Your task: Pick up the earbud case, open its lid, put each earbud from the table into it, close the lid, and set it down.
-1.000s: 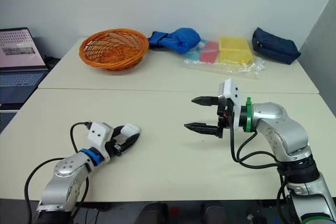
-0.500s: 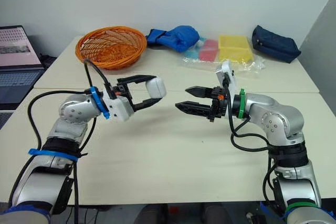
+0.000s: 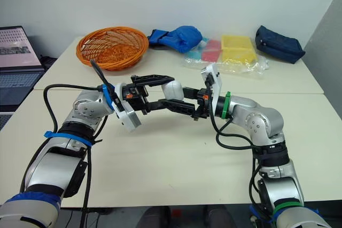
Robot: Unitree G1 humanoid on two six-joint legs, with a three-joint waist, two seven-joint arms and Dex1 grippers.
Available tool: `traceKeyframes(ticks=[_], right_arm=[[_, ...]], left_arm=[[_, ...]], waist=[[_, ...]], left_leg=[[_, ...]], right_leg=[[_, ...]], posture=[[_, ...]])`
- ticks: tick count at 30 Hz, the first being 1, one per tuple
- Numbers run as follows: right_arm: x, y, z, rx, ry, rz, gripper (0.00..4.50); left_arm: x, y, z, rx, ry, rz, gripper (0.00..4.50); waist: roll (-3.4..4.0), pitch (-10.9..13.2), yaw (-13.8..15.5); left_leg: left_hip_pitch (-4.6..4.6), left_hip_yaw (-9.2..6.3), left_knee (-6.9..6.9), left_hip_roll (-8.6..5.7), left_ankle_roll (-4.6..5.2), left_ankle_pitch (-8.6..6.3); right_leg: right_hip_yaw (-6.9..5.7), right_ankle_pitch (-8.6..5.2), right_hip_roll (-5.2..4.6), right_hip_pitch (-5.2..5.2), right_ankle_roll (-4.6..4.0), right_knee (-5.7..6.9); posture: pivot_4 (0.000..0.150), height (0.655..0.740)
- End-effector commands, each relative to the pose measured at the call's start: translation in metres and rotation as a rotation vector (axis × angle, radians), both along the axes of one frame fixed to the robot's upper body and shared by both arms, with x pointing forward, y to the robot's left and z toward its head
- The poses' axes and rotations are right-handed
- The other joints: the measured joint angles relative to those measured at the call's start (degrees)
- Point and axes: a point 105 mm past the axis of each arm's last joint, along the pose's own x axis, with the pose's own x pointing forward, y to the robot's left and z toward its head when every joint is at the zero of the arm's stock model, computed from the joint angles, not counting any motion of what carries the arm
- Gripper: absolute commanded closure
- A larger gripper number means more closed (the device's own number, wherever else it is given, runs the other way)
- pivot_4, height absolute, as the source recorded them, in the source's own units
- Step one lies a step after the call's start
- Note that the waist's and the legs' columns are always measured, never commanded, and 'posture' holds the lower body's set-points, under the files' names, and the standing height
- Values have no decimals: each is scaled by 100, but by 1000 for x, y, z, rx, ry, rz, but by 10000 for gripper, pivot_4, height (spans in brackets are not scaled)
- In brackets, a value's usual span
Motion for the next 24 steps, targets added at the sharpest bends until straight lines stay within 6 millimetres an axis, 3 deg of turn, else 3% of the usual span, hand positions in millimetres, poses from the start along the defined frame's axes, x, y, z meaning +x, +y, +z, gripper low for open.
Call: traceKeyframes(ticks=[1,10,14,21,24], right_arm=[[-3,2,23,59,-35,19,0],[-3,6,18,49,-15,24,0],[0,5,18,42,-12,12,8622],[0,4,14,1,-36,14,33691],[2,2,11,-24,-46,8,34945]], left_arm=[[-1,-2,16,-28,-57,-19,17089],[-1,-6,16,-22,-67,-31,17089],[1,-4,16,-24,-65,-20,17089],[1,-3,16,-21,-70,-17,17089],[0,-4,15,-13,-73,-23,17089]], waist=[[0,0,0],[0,0,0],[0,0,0],[0,0,-1],[0,0,0]], left_leg=[[0,1,0,0,0,0],[0,0,-2,0,0,0],[0,-1,-2,0,0,0],[0,0,-2,-1,0,0],[-1,0,-2,-1,0,0]], right_leg=[[0,0,0,0,0,0],[-1,0,1,0,0,-2],[-2,0,2,0,0,0],[-2,0,3,0,0,0],[-2,0,3,-1,1,0]], posture=[[1500,7400],[1500,7400],[1500,7400],[1500,7400],[1500,7400]])
